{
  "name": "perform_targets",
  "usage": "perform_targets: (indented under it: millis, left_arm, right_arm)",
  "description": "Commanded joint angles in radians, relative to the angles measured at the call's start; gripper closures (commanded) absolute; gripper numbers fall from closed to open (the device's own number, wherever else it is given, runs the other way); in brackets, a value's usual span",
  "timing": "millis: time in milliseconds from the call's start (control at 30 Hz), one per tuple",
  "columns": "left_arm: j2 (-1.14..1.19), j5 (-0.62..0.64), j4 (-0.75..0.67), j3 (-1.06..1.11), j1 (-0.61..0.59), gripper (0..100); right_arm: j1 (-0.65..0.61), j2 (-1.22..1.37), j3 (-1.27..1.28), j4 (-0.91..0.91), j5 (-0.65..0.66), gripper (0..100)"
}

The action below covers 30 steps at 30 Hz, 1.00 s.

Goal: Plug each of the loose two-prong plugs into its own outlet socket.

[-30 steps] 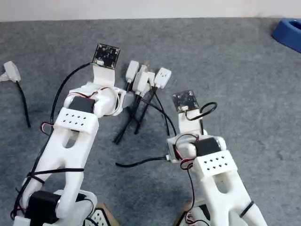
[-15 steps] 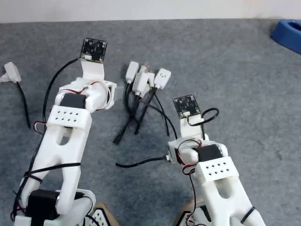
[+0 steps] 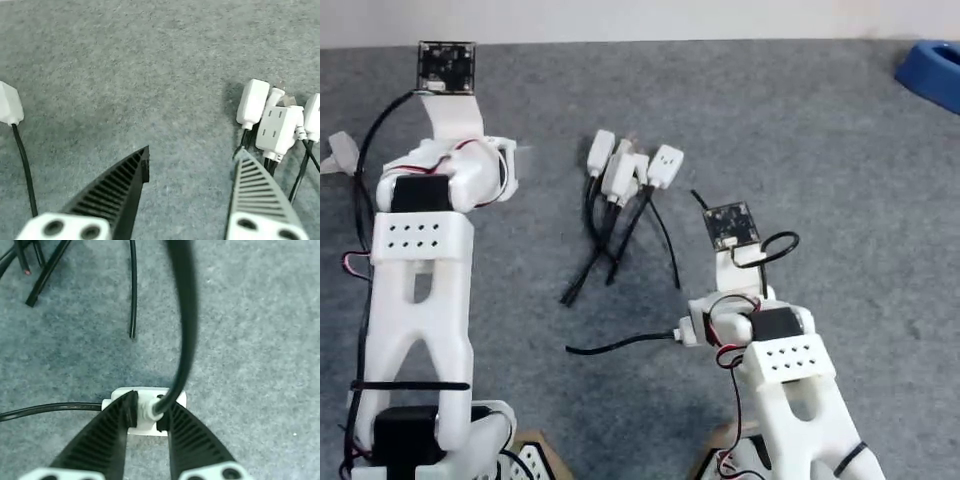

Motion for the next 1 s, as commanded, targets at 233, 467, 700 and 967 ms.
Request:
perform_targets:
  millis: [233, 467, 700, 967]
  left_arm:
    - [-0.024, 0.009, 0.006, -0.036, 0.004, 73]
    - [-0.024, 0.009, 0.006, -0.036, 0.004, 73]
    - [-0.024, 0.009, 0.006, -0.022, 0.004, 73]
    - [-0.025, 0.009, 0.006, -0.012, 0.008, 73]
  right_arm:
    - [-0.016, 0.015, -0.047, 0.234, 0.092, 99.2]
    - [-0.019, 0.022, -0.209, 0.394, 0.141, 99.2]
    - [-0.114, 0.024, -0.203, 0.377, 0.133, 99.2]
    - [-0.160, 0.119, -0.137, 0.262, 0.124, 99.2]
